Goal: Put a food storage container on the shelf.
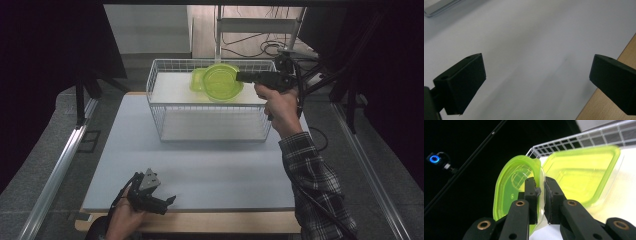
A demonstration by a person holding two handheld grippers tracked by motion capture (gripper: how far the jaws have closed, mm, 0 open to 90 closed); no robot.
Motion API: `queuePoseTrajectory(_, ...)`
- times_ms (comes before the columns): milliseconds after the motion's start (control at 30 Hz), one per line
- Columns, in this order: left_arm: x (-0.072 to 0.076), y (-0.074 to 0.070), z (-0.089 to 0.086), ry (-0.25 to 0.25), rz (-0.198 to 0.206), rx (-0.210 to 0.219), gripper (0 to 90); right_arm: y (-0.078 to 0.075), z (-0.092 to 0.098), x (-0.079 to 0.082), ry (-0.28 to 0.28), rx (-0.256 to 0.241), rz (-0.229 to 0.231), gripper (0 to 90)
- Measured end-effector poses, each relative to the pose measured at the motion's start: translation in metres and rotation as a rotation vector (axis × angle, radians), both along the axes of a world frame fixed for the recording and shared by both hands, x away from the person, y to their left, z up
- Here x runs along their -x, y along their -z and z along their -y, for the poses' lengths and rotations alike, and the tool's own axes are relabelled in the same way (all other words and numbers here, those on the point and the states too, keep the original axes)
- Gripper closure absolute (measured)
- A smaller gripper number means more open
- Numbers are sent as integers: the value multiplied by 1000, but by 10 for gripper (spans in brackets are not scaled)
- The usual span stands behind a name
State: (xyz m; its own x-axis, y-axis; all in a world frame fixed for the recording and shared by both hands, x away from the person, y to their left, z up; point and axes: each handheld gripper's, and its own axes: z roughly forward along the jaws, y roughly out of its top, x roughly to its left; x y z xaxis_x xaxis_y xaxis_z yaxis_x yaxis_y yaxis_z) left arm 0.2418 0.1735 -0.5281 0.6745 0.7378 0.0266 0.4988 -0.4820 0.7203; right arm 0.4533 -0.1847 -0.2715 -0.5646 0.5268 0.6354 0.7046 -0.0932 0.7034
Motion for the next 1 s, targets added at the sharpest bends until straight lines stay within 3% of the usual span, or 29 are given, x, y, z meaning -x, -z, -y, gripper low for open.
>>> queuePoseTrajectory(467,0,0,0,-2,-1,-4,2,-7,-16,-29,114,17,10,811)
queuePoseTrajectory(833,0,1,0,-1,0,-11,2,0,-28,-39,155,27,-3,807)
queuePoseTrajectory(1000,0,1,1,2,0,-19,3,-3,-32,-38,188,102,38,781)
